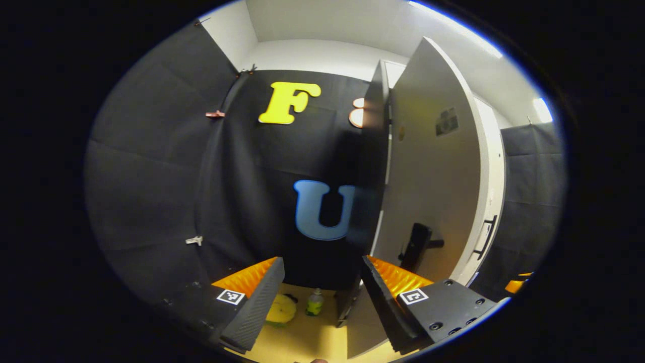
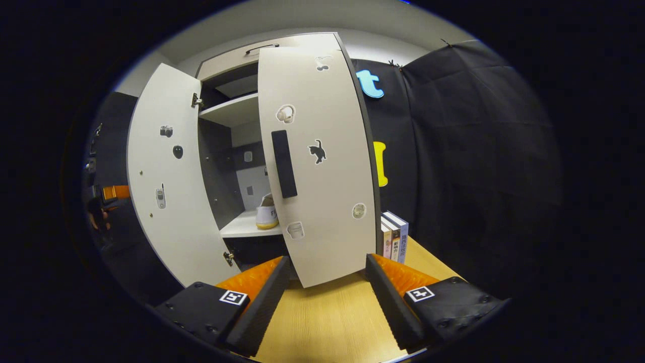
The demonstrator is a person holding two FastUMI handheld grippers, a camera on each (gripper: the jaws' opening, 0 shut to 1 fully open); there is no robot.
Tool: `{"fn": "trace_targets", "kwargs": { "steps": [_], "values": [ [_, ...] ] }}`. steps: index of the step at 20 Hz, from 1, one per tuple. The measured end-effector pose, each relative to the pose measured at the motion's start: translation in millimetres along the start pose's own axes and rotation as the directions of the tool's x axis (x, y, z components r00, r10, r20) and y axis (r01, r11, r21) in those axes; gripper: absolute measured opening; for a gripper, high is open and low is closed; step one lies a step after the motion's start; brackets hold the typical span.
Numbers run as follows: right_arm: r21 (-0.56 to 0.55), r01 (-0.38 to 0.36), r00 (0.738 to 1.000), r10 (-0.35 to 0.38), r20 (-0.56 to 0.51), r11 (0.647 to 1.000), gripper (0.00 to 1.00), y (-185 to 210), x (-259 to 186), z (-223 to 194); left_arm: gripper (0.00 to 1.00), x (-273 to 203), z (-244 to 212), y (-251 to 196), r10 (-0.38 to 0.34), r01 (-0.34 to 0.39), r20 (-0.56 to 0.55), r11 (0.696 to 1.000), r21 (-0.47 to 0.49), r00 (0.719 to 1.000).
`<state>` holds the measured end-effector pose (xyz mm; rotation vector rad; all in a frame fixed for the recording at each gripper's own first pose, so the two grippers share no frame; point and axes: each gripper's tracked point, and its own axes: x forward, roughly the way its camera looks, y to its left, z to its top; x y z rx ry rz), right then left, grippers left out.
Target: Grab one shoe with the right hand and put it into the shoe cabinet, grab the other shoe with the left hand and put it into the shoe cabinet; then close the right door with the right hand and the left door with the left hand.
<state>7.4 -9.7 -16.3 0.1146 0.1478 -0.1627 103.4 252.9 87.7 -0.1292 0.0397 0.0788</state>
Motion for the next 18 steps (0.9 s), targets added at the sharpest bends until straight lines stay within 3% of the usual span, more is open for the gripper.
{"fn": "trace_targets", "kwargs": {
  "steps": [2, 3, 7, 8, 15, 18],
  "values": [
    [0.007, 0.007, 1.000, -0.007, -0.013, 1.000, 0.98, -8.1, -1.2, -5.8, 0.96, 6.0, -0.8, -2.1, 0.016, -0.015, -0.011, 0.999, 0.036, 1.000],
    [0.012, 0.009, 1.000, -0.009, -0.017, 1.000, 0.98, -12.6, 0.0, -8.0, 0.90, 7.5, 0.9, -5.0, 0.010, -0.009, -0.014, 0.999, 0.043, 1.000],
    [0.034, -0.022, 0.997, 0.025, -0.067, 0.999, 0.98, -25.7, 13.6, -20.5, 0.89, 8.6, -1.9, -24.3, -0.006, 0.009, -0.055, 0.998, 0.061, 0.998],
    [0.037, -0.033, 0.997, 0.035, -0.070, 0.999, 0.98, -28.6, 17.2, -20.5, 0.93, 7.4, -2.7, -36.8, -0.015, 0.019, -0.059, 0.998, 0.065, 0.998],
    [0.058, -0.102, 0.992, 0.106, -0.067, 0.993, 0.98, -52.6, 41.3, -10.2, 0.93, 24.4, -15.1, -156.4, -0.097, 0.103, -0.065, 0.991, 0.083, 0.993],
    [0.064, -0.131, 0.990, 0.134, -0.050, 0.989, 0.98, -71.2, 43.3, 1.0, 0.94, 24.4, -25.1, -207.2, -0.117, 0.119, -0.048, 0.992, 0.043, 0.992]
  ]
}}
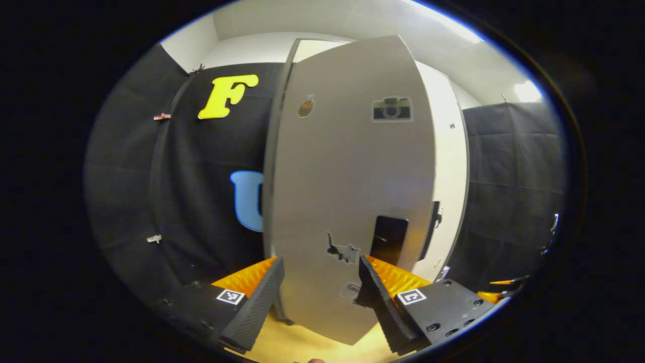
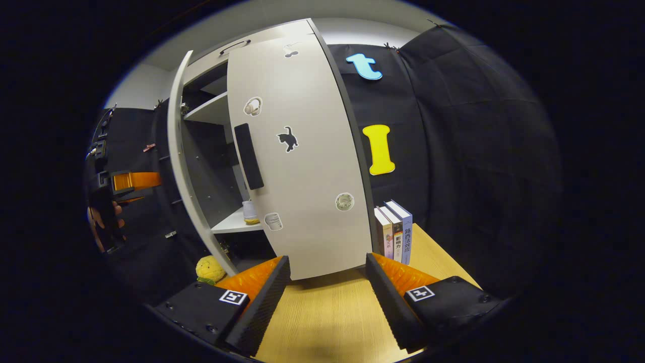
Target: Grab one shoe with the right hand and put it into the shoe cabinet, grab the other shoe with the left hand and put it into the shoe cabinet; then close the right door with the right hand and the left door with the left hand.
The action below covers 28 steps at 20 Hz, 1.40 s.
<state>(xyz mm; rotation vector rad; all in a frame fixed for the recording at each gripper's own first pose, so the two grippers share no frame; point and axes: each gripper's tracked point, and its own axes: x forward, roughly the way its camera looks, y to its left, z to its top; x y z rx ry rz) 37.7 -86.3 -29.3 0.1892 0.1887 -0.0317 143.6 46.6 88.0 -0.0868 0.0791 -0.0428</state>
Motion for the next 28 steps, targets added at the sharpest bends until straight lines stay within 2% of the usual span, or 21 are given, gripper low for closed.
{"fn": "trace_targets", "kwargs": {
  "steps": [3, 6, 7, 12, 18, 22, 25, 28],
  "values": [
    [-0.018, -0.031, 0.999, 0.031, 0.026, 0.999, 0.98, -17.4, -0.7, 15.5, 0.92, -6.3, -7.9, -23.0, 0.046, -0.046, 0.018, 0.999, -0.005, 0.999],
    [-0.052, -0.066, 0.997, 0.067, 0.031, 0.996, 0.98, -33.8, 0.5, 24.2, 0.97, -25.3, -28.2, -38.5, 0.087, -0.087, 0.017, 0.996, -0.024, 0.996],
    [-0.061, -0.076, 0.996, 0.078, 0.033, 0.995, 0.98, -37.8, 1.0, 27.3, 0.95, -34.2, -34.4, -39.8, 0.109, -0.108, 0.012, 0.994, -0.030, 0.994],
    [-0.093, -0.137, 0.988, 0.143, 0.060, 0.986, 0.98, -29.1, -5.7, 48.6, 0.95, -80.6, -51.7, -39.5, 0.168, -0.168, 0.007, 0.985, -0.043, 0.986],
    [-0.091, -0.100, 0.983, 0.112, 0.144, 0.991, 0.98, 0.8, -42.6, 65.3, 0.95, -117.9, -54.6, -30.2, 0.140, -0.139, 0.035, 0.990, -0.029, 0.990],
    [-0.075, -0.065, 0.987, 0.076, 0.144, 0.995, 0.98, 19.0, -70.4, 54.9, 0.95, -140.6, -68.0, -22.1, 0.111, -0.111, 0.049, 0.994, -0.009, 0.993],
    [-0.094, -0.036, 0.986, 0.051, 0.157, 0.995, 0.98, 25.7, -88.1, 45.2, 0.95, -152.5, -88.1, -10.2, 0.120, -0.122, 0.039, 0.992, 0.033, 0.992],
    [-0.097, -0.029, 0.989, 0.042, 0.140, 0.995, 0.98, 35.4, -97.1, 30.5, 0.95, -158.3, -102.3, -7.9, 0.118, -0.118, 0.019, 0.993, 0.030, 0.993]
  ]
}}
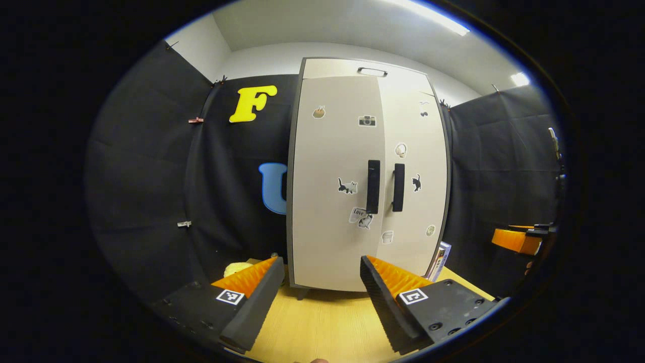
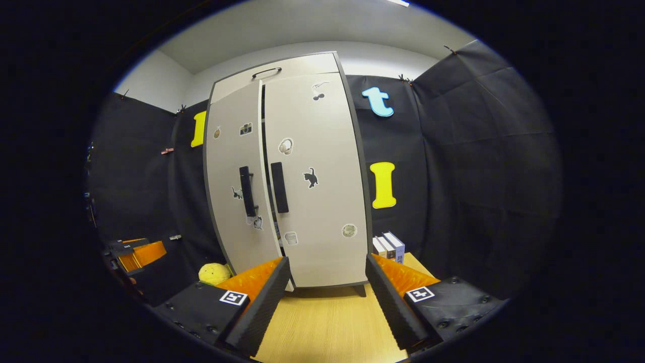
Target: Grab one shoe with the right hand and put it into the shoe cabinet, grab the other shoe with the left hand and put it into the shoe cabinet; then close the right door with the right hand and the left door with the left hand.
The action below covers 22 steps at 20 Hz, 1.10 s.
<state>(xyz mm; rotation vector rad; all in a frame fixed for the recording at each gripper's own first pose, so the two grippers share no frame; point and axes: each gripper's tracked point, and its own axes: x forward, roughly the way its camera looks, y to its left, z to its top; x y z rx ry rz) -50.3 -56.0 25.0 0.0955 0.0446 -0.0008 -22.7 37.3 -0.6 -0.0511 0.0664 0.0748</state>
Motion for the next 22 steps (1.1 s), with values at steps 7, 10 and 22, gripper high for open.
{"fn": "trace_targets", "kwargs": {
  "steps": [7, 10, 22],
  "values": [
    [0.009, 0.004, 1.000, -0.005, 0.007, 1.000, 0.98, 0.9, 1.2, 1.2, 0.95, -5.9, 7.5, -9.4, -0.018, 0.017, -0.029, 1.000, -0.008, 0.999],
    [-0.002, 0.013, 1.000, -0.013, -0.001, 1.000, 0.98, -3.3, 4.0, 4.1, 0.95, -14.3, 14.0, -15.3, -0.028, 0.027, -0.016, 0.999, -0.017, 0.999],
    [0.018, -0.056, 0.998, 0.056, -0.007, 0.998, 0.98, 23.8, -4.8, 6.4, 0.95, -55.1, 9.9, -19.6, -0.029, 0.029, -0.019, 0.999, -0.023, 0.999]
  ]
}}
